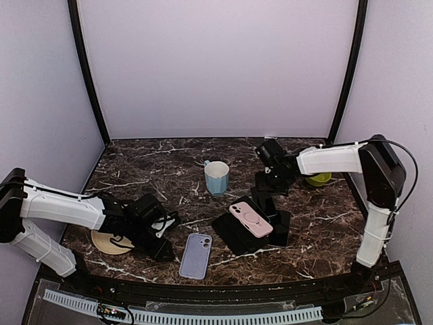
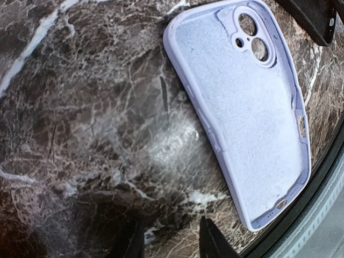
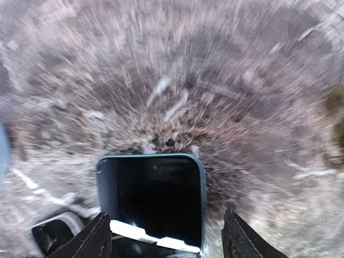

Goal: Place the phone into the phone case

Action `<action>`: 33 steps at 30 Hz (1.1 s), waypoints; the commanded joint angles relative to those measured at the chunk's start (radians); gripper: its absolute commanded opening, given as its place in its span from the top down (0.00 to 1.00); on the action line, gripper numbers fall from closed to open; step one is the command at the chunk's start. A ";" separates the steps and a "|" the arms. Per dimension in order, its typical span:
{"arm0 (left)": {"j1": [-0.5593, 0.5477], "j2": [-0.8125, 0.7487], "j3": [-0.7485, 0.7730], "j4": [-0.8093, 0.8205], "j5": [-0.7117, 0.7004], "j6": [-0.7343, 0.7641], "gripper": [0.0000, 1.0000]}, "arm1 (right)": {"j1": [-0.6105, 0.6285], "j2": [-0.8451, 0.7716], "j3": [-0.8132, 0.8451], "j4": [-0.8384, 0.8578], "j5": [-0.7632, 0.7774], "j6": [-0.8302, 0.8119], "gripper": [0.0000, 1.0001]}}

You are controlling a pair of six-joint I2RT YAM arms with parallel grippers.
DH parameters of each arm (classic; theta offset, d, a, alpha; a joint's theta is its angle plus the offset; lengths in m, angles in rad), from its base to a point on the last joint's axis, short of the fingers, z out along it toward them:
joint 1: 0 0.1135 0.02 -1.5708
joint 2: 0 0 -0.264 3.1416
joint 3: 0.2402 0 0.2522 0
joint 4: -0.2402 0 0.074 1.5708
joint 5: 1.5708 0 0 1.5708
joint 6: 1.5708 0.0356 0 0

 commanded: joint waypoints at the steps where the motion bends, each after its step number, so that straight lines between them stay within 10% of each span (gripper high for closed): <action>1: -0.021 0.018 -0.044 -0.002 0.006 -0.042 0.64 | -0.002 -0.132 -0.065 0.104 0.023 -0.035 0.66; 5: -0.071 0.045 -0.056 0.023 -0.029 -0.055 0.64 | -0.003 -0.122 -0.070 0.078 0.044 -0.028 0.65; 11: -0.092 0.011 -0.065 0.014 -0.040 -0.066 0.57 | 0.002 0.000 0.067 -0.092 -0.021 -0.041 0.12; 15: -0.092 0.008 -0.058 0.000 -0.032 -0.054 0.51 | 0.007 0.070 0.135 -0.176 -0.030 -0.040 0.03; 33: -0.094 0.024 -0.045 -0.029 -0.039 -0.013 0.53 | -0.007 0.292 0.308 -0.294 -0.054 -0.065 0.13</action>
